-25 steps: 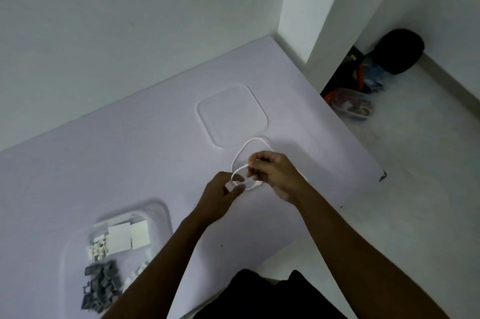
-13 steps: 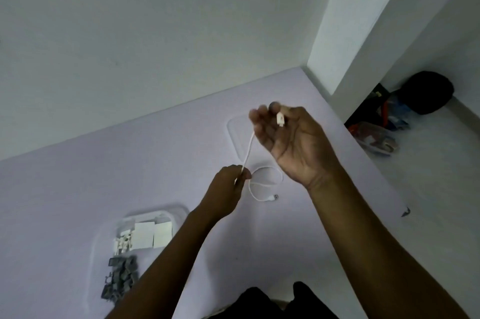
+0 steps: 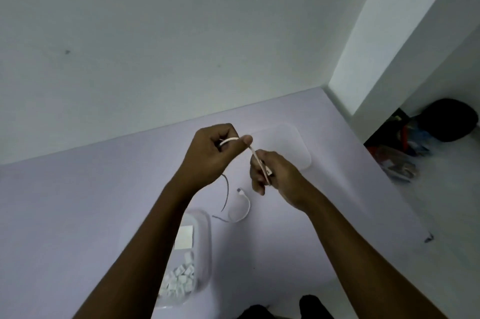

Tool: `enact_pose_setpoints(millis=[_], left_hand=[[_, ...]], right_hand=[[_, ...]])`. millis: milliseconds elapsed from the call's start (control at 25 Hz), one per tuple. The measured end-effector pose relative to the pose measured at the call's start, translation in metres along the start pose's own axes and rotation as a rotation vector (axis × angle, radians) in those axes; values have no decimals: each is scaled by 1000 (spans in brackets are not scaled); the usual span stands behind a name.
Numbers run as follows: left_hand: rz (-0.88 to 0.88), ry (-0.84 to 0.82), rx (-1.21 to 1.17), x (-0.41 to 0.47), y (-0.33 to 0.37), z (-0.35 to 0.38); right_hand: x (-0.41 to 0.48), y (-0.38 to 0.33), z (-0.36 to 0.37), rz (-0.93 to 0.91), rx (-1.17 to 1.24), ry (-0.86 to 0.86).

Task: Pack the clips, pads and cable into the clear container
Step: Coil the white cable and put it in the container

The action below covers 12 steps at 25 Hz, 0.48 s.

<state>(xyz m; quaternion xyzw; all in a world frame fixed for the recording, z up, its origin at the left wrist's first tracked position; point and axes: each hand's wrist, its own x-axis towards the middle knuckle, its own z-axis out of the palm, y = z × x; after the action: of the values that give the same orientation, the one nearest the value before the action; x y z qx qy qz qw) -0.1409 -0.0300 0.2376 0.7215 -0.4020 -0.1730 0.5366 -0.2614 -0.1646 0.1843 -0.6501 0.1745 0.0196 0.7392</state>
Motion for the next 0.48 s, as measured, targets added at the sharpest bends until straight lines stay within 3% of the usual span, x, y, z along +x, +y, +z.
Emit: enact_pose_setpoints(millis=[120,200,280,360,440,480], left_hand=[[-68,105,-24,-3,-13,-24],[-110,53,-1,-14,-16,-31],[-119,-27,51,-30,-15,-40],[-101,-131,144,-45,-12,-55],[-85,-242,240,-60,-6,-83],[-75,-292,274,-67,-2,-98]], right_hand=[[-15,-41,38,9,422,-291],[-17,-66,60,-81,752,-345],[-9,-83,83,-242,1065,-234],[4,-89,97,-402,1144,7],[20,-85,107,-499,943,238],[26,-79,113,-529,727,334]])
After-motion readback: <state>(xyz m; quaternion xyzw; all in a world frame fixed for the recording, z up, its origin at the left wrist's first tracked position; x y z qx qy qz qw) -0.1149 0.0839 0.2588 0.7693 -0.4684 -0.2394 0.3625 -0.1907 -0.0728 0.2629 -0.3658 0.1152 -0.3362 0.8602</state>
